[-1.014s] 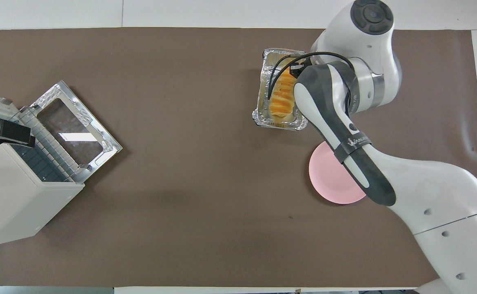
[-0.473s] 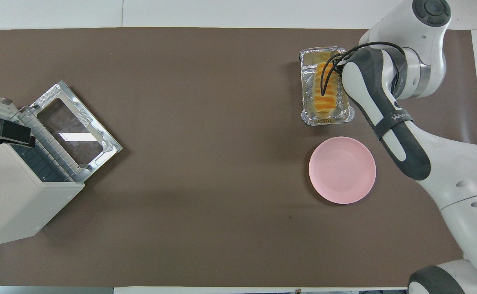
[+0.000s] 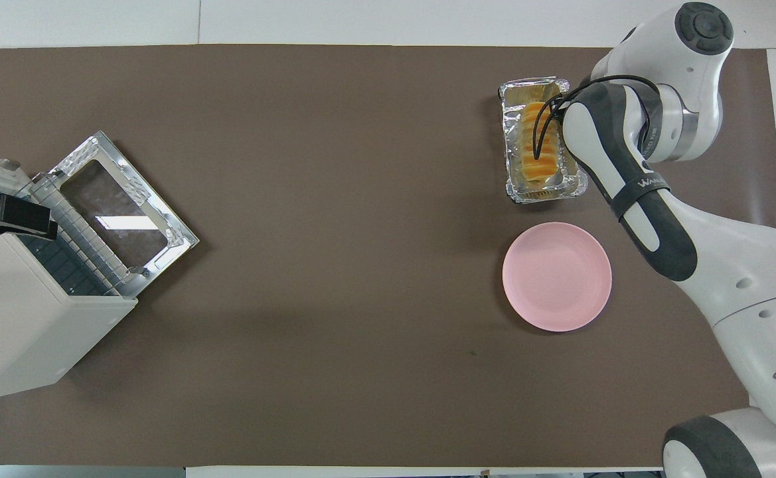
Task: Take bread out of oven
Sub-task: 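Grasp the bread slices with the right gripper and lift them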
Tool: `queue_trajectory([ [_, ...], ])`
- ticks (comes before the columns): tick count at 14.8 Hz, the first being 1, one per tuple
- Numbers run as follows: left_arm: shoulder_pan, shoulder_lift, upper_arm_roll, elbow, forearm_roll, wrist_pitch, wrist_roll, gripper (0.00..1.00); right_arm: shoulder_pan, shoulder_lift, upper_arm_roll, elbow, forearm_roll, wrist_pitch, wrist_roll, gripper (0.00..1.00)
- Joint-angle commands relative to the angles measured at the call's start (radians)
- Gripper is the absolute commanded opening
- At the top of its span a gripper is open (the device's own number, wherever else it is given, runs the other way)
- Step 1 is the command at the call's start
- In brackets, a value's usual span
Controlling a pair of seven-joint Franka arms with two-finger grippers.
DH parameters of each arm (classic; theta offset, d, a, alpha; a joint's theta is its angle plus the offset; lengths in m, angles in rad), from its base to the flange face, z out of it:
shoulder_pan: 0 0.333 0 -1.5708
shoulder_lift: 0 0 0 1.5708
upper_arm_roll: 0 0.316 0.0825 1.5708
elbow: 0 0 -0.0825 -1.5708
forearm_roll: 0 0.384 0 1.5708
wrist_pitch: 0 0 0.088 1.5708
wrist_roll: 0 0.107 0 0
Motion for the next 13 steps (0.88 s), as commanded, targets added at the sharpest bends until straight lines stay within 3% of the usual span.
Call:
queue_trajectory([
  [1, 0.007, -0.006, 0.000, 0.004, -0.016, -0.019, 0.004, 1.00, -0.006, -0.005, 0.008, 0.016, 0.015, -0.001, -0.026, 0.35],
  [2, 0.007, -0.006, 0.000, 0.004, -0.017, -0.019, 0.002, 1.00, -0.008, -0.011, 0.008, 0.016, 0.011, -0.015, -0.026, 0.82],
  [3, 0.007, -0.006, 0.000, 0.004, -0.017, -0.018, 0.002, 1.00, -0.008, -0.021, 0.005, 0.015, 0.008, -0.024, -0.027, 0.94],
  [8, 0.007, -0.006, 0.000, 0.004, -0.016, -0.019, 0.002, 1.00, 0.014, -0.047, 0.003, 0.018, -0.028, -0.099, -0.024, 0.94],
  [13, 0.007, -0.006, 0.000, 0.004, -0.016, -0.018, 0.004, 1.00, 0.061, -0.044, 0.003, 0.009, -0.061, -0.021, 0.035, 0.89],
])
